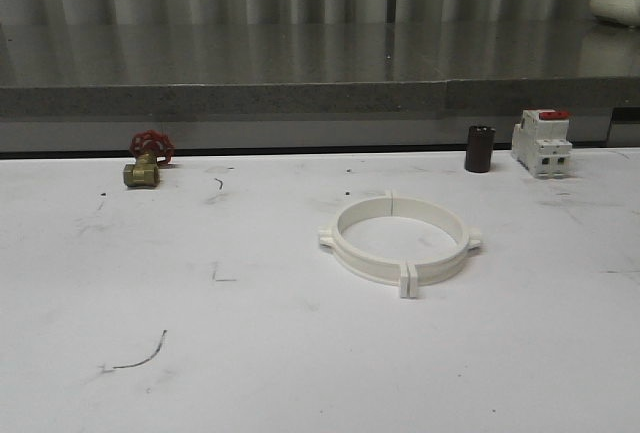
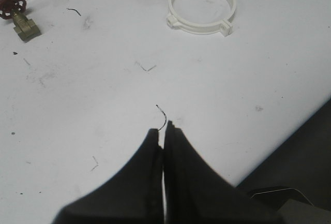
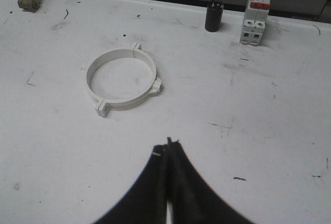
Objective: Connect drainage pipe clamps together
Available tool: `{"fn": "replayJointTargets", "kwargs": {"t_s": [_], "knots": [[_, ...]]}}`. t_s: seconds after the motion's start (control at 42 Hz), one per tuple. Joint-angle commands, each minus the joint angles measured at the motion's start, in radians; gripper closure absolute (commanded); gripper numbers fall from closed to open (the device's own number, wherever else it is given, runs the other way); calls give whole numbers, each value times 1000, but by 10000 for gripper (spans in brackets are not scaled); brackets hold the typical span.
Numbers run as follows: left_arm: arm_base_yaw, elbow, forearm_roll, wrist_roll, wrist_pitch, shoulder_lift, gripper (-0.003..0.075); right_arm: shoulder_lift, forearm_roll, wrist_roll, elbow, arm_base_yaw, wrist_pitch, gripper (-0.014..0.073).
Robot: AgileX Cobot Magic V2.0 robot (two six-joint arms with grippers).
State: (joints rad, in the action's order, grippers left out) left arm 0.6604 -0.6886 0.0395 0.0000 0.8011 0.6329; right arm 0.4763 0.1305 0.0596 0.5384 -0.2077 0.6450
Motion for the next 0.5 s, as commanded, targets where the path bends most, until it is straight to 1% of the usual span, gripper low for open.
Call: {"fn": "replayJointTargets", "kwargs": {"t_s": [0.0,0.095,0.143,0.191,0.286,0.405,0.477], "knots": [[0,-24,-2,0,-76,3,741,3,7,2,24,4,-75,662],[2,-21,-2,0,-82,-10,741,3,7,2,24,4,-75,662],[-18,-19,29,0,-84,-24,741,3,7,2,24,4,-75,662],[-65,-14,38,0,-99,-45,741,3,7,2,24,4,-73,662],[-198,25,38,0,-177,-99,741,3,7,2,24,4,-71,662],[-360,142,38,0,-346,-198,741,3,7,2,24,4,-71,662],[-437,226,38,0,-457,-270,741,3,7,2,24,4,-70,662]]}}
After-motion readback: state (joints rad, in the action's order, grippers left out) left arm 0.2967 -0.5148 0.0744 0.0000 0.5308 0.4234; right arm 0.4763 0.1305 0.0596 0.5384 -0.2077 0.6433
